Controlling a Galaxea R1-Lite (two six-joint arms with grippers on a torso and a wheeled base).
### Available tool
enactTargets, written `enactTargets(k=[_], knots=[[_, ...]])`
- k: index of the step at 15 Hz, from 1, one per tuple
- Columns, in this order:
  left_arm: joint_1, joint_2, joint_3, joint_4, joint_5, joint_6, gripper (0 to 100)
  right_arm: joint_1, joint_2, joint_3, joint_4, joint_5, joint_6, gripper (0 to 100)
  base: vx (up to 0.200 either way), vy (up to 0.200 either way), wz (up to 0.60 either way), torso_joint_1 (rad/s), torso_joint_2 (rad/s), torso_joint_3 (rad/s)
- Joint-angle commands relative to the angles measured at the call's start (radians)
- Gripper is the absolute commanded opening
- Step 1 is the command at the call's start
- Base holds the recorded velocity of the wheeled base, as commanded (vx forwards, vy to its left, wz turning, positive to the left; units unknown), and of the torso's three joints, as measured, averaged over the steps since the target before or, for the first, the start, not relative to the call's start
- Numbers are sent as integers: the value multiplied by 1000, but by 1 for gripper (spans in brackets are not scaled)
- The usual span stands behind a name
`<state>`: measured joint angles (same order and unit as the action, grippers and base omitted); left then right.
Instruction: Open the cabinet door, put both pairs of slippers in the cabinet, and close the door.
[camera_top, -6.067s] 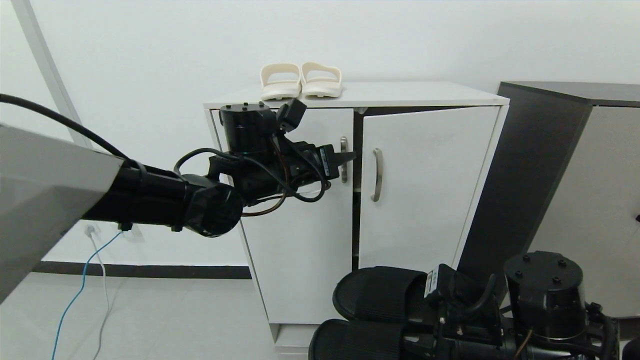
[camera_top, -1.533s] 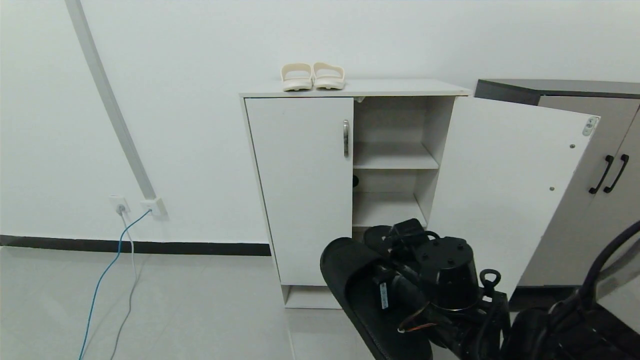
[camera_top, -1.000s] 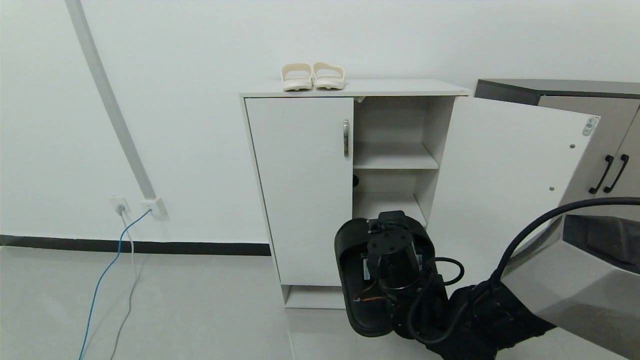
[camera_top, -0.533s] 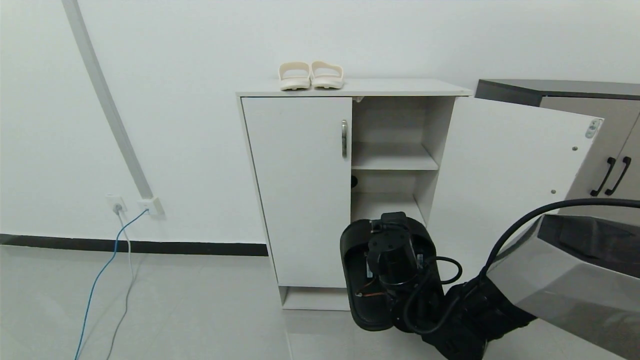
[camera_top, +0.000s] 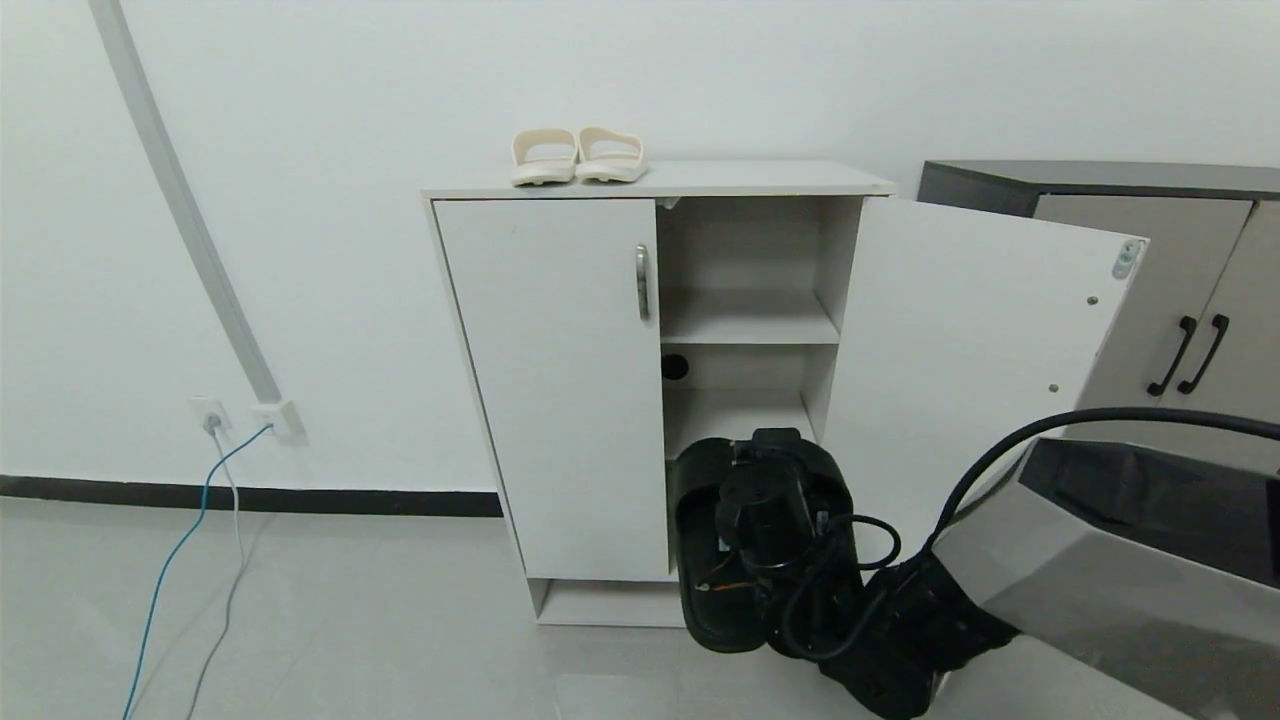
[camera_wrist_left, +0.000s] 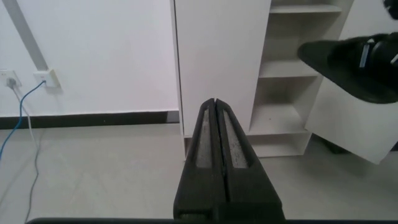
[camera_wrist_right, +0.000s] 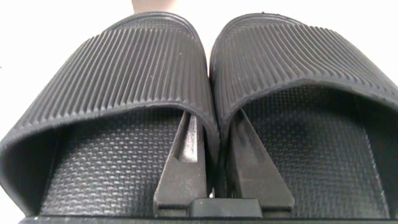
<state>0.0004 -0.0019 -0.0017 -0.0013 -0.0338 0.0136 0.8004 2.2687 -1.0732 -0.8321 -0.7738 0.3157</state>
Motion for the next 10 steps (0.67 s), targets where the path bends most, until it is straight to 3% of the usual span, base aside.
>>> enactTargets(k=[1, 10], knots=[[0, 2, 0, 0, 0, 0, 0, -4, 20, -14, 7, 31, 17, 0, 0, 0, 0, 0, 0, 0], [0, 2, 0, 0, 0, 0, 0, -33, 91, -45, 24, 57, 14, 0, 0, 0, 0, 0, 0, 0]])
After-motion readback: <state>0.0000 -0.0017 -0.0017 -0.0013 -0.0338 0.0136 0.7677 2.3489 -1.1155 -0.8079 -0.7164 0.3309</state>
